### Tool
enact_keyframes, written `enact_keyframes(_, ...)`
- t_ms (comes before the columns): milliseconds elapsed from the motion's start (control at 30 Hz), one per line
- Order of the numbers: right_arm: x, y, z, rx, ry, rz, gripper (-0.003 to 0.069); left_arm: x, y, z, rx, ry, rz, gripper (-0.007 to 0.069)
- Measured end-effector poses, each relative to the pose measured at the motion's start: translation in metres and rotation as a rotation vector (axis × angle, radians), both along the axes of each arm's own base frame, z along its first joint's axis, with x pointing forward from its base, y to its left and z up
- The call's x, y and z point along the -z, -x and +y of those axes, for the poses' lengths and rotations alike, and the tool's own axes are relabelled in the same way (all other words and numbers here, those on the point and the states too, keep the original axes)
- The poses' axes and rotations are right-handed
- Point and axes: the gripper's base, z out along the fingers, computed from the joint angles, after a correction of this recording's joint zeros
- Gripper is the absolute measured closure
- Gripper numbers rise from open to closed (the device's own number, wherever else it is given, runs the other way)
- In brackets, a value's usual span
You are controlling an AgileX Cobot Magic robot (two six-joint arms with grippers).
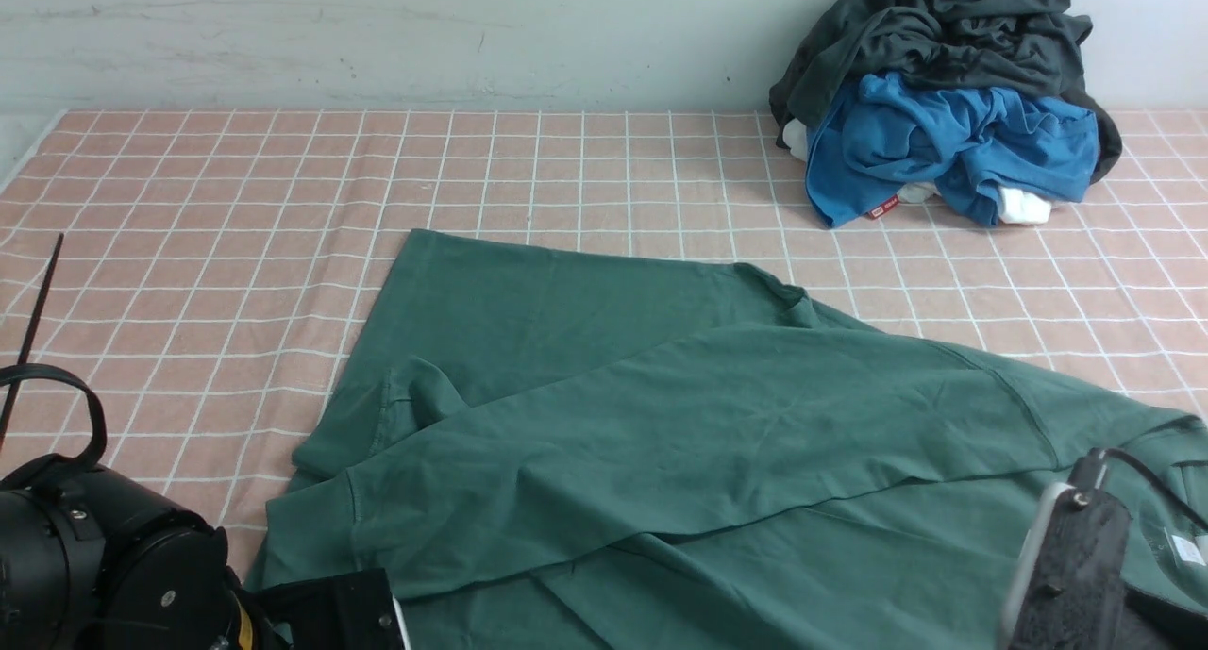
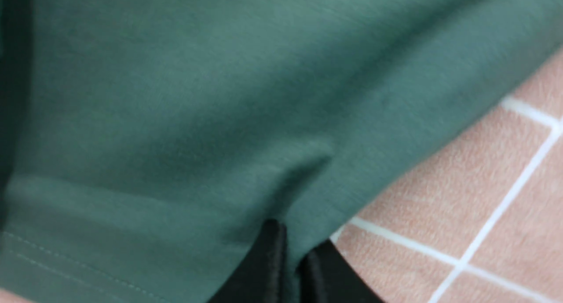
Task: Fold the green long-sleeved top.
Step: Use both arms simultaneously to clamp the lower edge of the clothing fabric
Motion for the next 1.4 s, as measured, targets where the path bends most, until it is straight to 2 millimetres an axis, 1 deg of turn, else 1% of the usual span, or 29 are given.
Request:
enact_keyframes(100,0.000,-0.001,-0.001,-0.044,0.018,-0.026,0.0596,0.000,0.001,0.000,-0.055,-0.003,0.021,0.0618)
enact_keyframes(167,0.000,-0.002,-0.001,-0.100,0.022,-0.046,0.0550,-0.001,0.004,0.002,-0.125,-0.018,0.058,0.0618)
enact_keyframes(233,0.000,-0.002,-0.001,-0.135,0.022,-0.067,0.0493,-0.001,0.006,0.003,-0.155,-0.031,0.086,0.0618)
enact_keyframes(267,0.000,-0.003,-0.001,-0.145,0.022,-0.074,0.0477,-0.001,0.007,0.003,-0.161,-0.033,0.091,0.0618)
enact_keyframes(300,0.002,-0.006,0.000,-0.184,0.030,-0.109,0.0402,-0.002,0.009,0.004,-0.175,-0.038,0.103,0.0618)
enact_keyframes(333,0.004,-0.009,0.000,-0.206,0.043,-0.131,0.0358,-0.004,0.010,0.004,-0.181,-0.038,0.105,0.0618)
enact_keyframes(367,0.007,-0.011,0.000,-0.220,0.059,-0.143,0.0325,-0.005,0.010,0.004,-0.186,-0.036,0.101,0.0618)
enact_keyframes(400,0.009,-0.012,0.000,-0.227,0.067,-0.149,0.0309,-0.006,0.011,0.004,-0.188,-0.034,0.098,0.0618)
enact_keyframes(433,0.018,-0.016,0.000,-0.255,0.105,-0.164,0.0259,-0.010,0.012,0.005,-0.191,-0.025,0.084,0.0618)
enact_keyframes(467,0.027,-0.020,0.000,-0.274,0.135,-0.177,0.0225,-0.012,0.012,0.005,-0.193,-0.019,0.074,0.0618)
enact_keyframes(533,0.043,-0.026,0.000,-0.300,0.180,-0.198,0.0195,-0.017,0.014,0.006,-0.196,-0.008,0.056,0.0618)
enact_keyframes(567,0.047,-0.028,0.000,-0.310,0.198,-0.203,0.0191,-0.019,0.015,0.006,-0.197,-0.005,0.052,0.0618)
enact_keyframes(600,0.057,-0.032,0.001,-0.334,0.228,-0.220,0.0185,-0.021,0.015,0.007,-0.197,-0.001,0.044,0.0618)
enact_keyframes(733,0.084,-0.045,0.005,-0.412,0.299,-0.261,0.0183,-0.026,0.017,0.008,-0.199,0.014,0.021,0.0618)
enact_keyframes(800,0.097,-0.052,0.010,-0.443,0.324,-0.265,0.0190,-0.027,0.018,0.008,-0.199,0.016,0.017,0.0618)
enact_keyframes(833,0.098,-0.053,0.010,-0.444,0.326,-0.264,0.0191,-0.027,0.018,0.008,-0.199,0.016,0.017,0.0618)
enact_keyframes(900,0.111,-0.057,0.014,-0.461,0.347,-0.233,0.0205,-0.027,0.018,0.008,-0.199,0.016,0.017,0.0618)
enact_keyframes(967,0.112,-0.059,0.015,-0.464,0.357,-0.224,0.0218,-0.027,0.018,0.008,-0.199,0.016,0.017,0.0618)
enact_keyframes(1100,0.113,-0.059,0.016,-0.476,0.371,-0.215,0.0285,-0.027,0.018,0.008,-0.199,0.016,0.017,0.0618)
enact_keyframes(1200,0.113,-0.058,0.016,-0.474,0.375,-0.211,0.0373,-0.027,0.017,0.008,-0.199,0.017,0.016,0.0618)
enact_keyframes(1300,0.111,-0.058,0.015,-0.482,0.379,-0.228,0.0529,-0.027,0.017,0.008,-0.199,0.017,0.016,0.0618)
enact_keyframes(1333,0.111,-0.058,0.014,-0.483,0.379,-0.229,0.0538,-0.027,0.017,0.008,-0.199,0.017,0.016,0.0618)
enact_keyframes(1367,0.109,-0.058,0.013,-0.488,0.380,-0.243,0.0600,-0.027,0.017,0.008,-0.199,0.017,0.016,0.0618)
enact_keyframes(1400,0.107,-0.058,0.013,-0.489,0.377,-0.252,0.0629,-0.027,0.017,0.008,-0.199,0.017,0.016,0.0618)
